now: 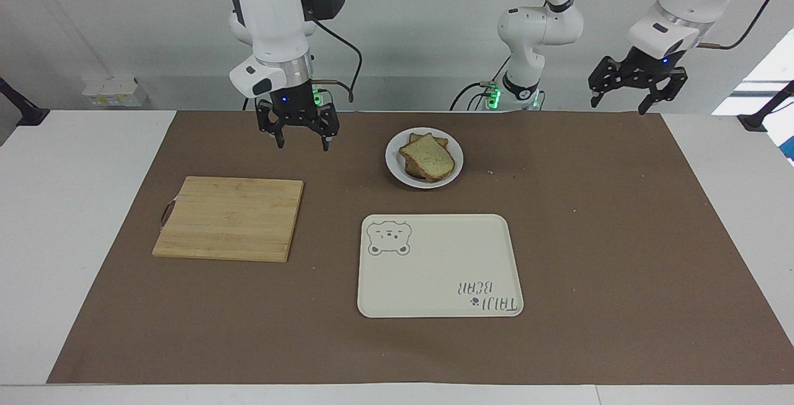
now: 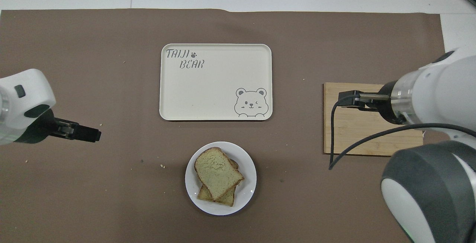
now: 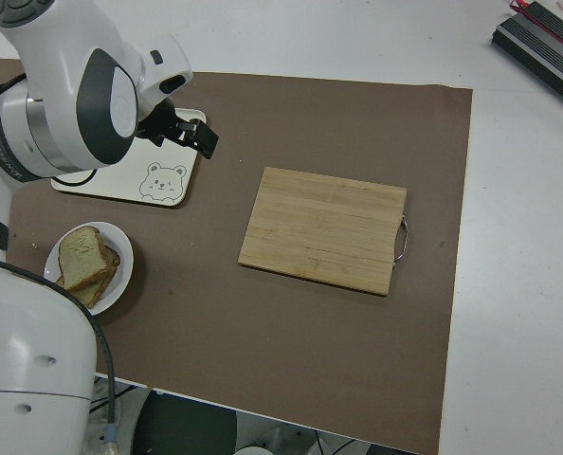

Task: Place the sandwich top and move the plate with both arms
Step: 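Withdraw the right gripper while the left gripper reaches toward the plate, then move the left gripper to the plate rim nearest it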

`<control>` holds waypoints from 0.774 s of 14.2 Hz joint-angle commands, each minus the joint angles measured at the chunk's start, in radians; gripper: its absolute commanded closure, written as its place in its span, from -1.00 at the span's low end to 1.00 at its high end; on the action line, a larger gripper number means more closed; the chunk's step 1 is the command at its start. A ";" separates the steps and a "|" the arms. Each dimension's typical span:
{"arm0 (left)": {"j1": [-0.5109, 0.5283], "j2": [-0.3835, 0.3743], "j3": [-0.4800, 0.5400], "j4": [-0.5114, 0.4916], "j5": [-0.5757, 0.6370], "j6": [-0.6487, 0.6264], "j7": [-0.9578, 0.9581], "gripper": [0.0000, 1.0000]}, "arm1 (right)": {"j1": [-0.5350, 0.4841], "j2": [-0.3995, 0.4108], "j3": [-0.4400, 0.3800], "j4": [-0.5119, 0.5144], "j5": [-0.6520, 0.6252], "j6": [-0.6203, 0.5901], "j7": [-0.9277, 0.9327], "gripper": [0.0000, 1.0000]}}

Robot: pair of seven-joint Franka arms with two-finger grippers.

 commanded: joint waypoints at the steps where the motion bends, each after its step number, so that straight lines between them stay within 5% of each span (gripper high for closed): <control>1: -0.048 -0.051 0.011 -0.184 -0.101 0.165 -0.014 -1.00 | -0.041 0.003 -0.011 0.056 0.000 -0.059 -0.025 -1.00; 7: -0.153 -0.050 0.010 -0.414 -0.411 0.424 0.020 -1.00 | -0.042 0.002 -0.142 0.155 0.016 -0.193 -0.201 -1.00; 11: -0.161 -0.039 0.011 -0.562 -0.700 0.527 0.310 -1.00 | -0.041 -0.004 -0.156 0.136 0.022 -0.211 -0.296 -1.00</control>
